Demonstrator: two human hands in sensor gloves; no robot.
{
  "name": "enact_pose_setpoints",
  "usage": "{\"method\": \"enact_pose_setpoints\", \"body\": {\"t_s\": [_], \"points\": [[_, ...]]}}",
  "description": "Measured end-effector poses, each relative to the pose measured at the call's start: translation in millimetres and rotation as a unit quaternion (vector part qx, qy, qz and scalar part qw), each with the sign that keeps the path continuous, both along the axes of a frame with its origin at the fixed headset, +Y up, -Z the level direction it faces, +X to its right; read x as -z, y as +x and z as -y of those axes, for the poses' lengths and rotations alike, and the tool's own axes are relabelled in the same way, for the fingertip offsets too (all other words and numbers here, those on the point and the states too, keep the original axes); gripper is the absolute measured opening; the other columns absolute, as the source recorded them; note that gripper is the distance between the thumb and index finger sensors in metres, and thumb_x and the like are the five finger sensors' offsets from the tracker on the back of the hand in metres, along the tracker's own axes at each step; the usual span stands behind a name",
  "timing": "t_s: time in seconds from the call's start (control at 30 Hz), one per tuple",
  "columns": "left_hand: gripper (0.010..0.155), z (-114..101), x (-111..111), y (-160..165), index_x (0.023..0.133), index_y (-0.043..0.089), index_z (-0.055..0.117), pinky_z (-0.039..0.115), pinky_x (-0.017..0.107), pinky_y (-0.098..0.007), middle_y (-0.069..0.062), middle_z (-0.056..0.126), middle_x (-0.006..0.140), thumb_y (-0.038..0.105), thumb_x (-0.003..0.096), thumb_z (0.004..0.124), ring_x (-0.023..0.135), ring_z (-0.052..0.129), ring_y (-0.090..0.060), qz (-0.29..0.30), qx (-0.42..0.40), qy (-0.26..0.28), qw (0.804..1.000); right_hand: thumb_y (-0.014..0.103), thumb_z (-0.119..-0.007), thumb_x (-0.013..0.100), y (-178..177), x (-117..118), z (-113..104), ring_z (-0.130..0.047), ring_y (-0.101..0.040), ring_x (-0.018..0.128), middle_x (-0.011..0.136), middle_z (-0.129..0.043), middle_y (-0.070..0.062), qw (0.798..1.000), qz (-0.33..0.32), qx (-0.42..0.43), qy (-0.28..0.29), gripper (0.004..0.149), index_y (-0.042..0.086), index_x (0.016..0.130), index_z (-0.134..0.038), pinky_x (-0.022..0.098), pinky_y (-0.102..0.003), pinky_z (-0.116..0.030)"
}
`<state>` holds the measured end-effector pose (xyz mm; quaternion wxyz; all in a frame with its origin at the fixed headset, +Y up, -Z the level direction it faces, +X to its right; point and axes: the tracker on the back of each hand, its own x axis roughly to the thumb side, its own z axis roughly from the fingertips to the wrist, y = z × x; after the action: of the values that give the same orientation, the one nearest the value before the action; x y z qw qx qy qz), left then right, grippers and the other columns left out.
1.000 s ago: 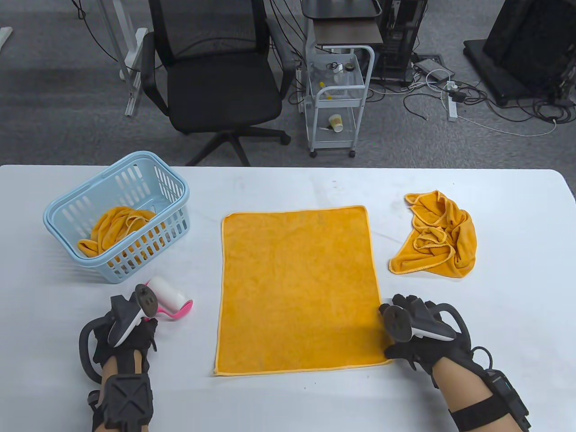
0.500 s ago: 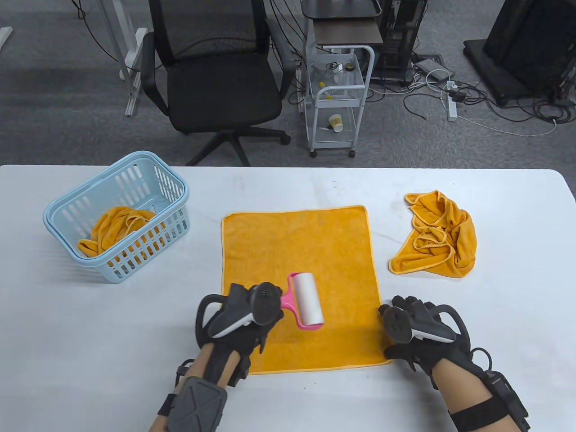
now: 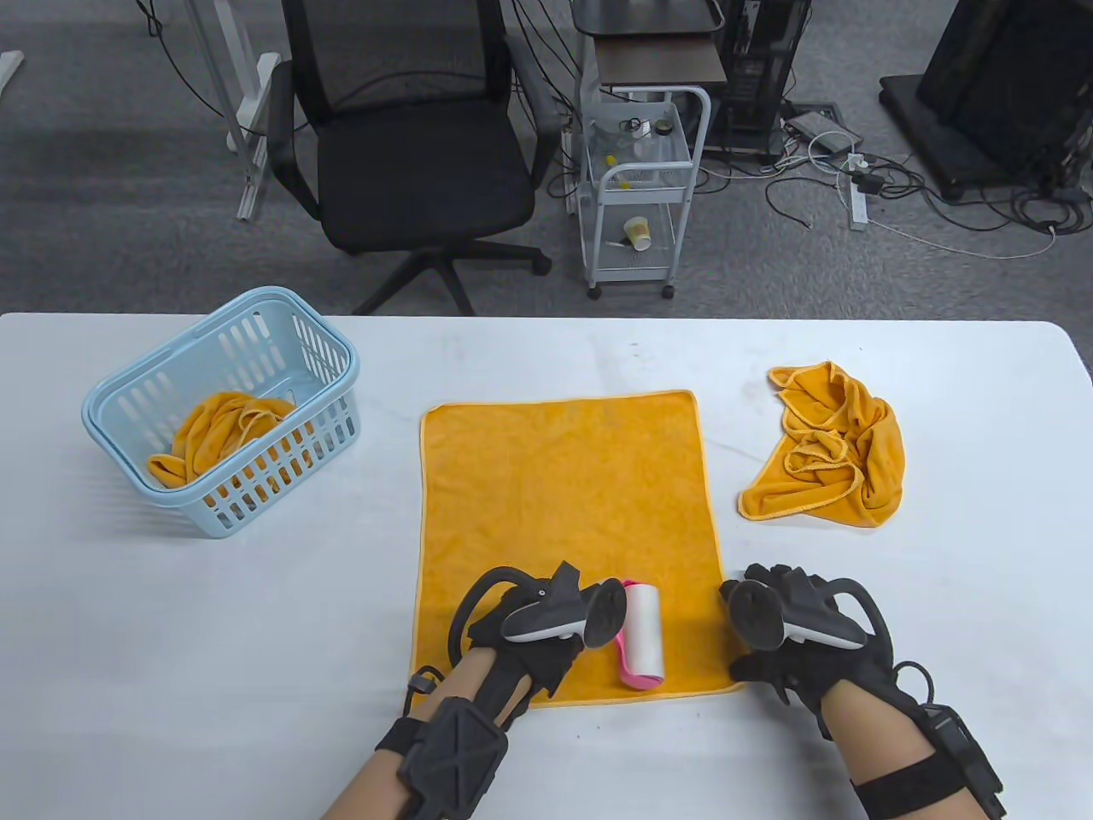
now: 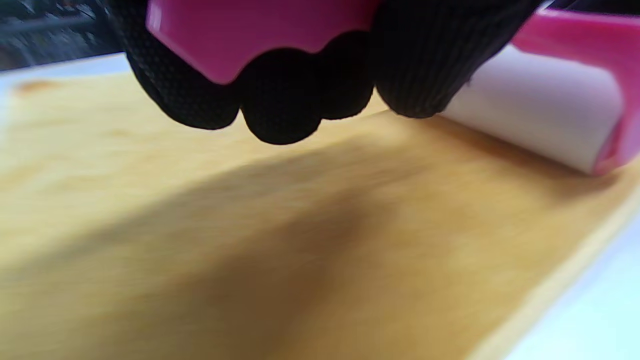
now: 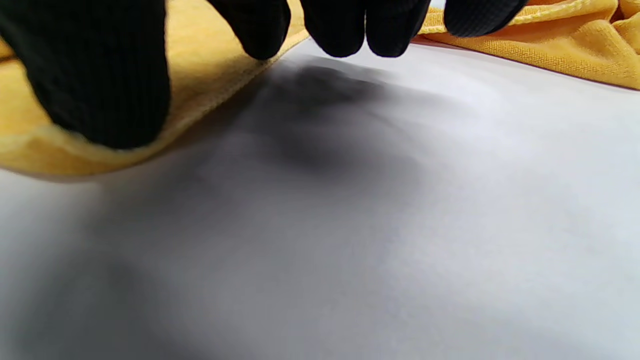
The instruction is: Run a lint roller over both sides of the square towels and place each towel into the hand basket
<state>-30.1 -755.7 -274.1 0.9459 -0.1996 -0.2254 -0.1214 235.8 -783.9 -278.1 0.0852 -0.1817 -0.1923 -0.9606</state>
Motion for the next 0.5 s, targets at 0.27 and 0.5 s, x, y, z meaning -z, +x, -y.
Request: {"method": "enact_pose_setpoints", "body": {"t_s": [0.27, 0.5], "points": [[0.045, -8.6, -5.6, -109.4, 0.09, 0.043, 0.063, 0.08, 0.067, -0.055, 0.008, 0.083, 0.092, 0.034, 0.0506, 0.084, 0.079, 0.097, -0.024, -0.098, 0.174, 0.018, 0.98, 0.059, -0.09, 0.042, -0.4, 0.3, -0.3, -0.048, -0.053, 0.104, 0.116, -0.046, -0.022, 1.0, 0.004, -0.001, -0.003, 0.093, 0.018, 0.114, -0.048, 0.067, -0.073, -0.051], [0.048, -22.2, -0.9, -143.0, 0.092, 0.043, 0.06, 0.077, 0.068, -0.057, 0.009, 0.08, 0.094, 0.035, 0.0511, 0.084, 0.08, 0.094, -0.023, -0.127, 0.136, -0.011, 0.983, 0.059, -0.09, 0.042, 0.3, 0.4, -0.1, -0.049, -0.053, 0.104, 0.116, -0.046, -0.022, 1.0, 0.008, 0.003, -0.006, 0.093, 0.018, 0.114, -0.048, 0.067, -0.073, -0.052]]}}
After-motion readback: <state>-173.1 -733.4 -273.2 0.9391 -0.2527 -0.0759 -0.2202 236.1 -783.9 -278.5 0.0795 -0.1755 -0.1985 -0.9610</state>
